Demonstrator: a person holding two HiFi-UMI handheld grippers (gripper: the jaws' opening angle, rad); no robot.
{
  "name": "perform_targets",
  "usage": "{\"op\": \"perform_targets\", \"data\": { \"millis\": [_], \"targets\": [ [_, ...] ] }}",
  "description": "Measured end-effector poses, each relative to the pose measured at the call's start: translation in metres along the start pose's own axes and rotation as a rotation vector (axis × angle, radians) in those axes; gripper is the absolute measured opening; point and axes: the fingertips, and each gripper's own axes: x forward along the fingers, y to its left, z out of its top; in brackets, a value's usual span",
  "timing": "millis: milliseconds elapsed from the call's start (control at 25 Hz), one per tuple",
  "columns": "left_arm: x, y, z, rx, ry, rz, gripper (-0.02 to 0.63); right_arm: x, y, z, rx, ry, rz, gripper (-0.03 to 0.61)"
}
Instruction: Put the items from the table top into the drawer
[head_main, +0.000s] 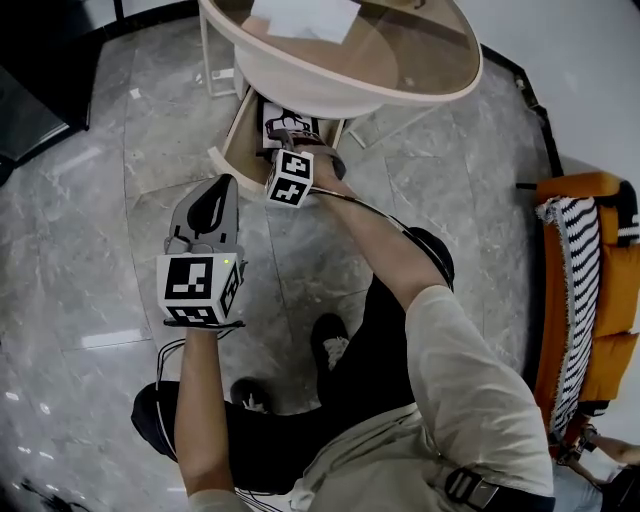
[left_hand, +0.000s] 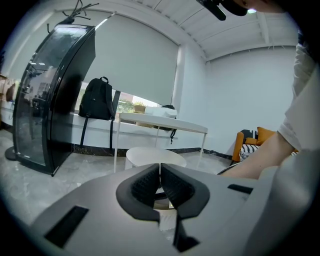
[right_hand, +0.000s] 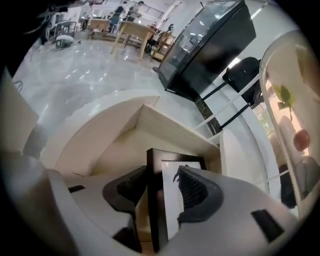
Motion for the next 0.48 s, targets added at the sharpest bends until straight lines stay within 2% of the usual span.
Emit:
{"op": "perform_targets", "data": {
  "millis": [240,480],
  "targets": [
    [-0.007,0.004,-0.001,-0.014,0.000,-0.028,0.023,-0.011,0.003,0.010,0.035,-0.004,0.033,0.213],
    [-0.012,0.013,-0.004,-0.070,-0.012,-0.042,0.023,-0.039,-0.015,0.028,0.060,-0.051,-0.058,0.213]
  ]
}}
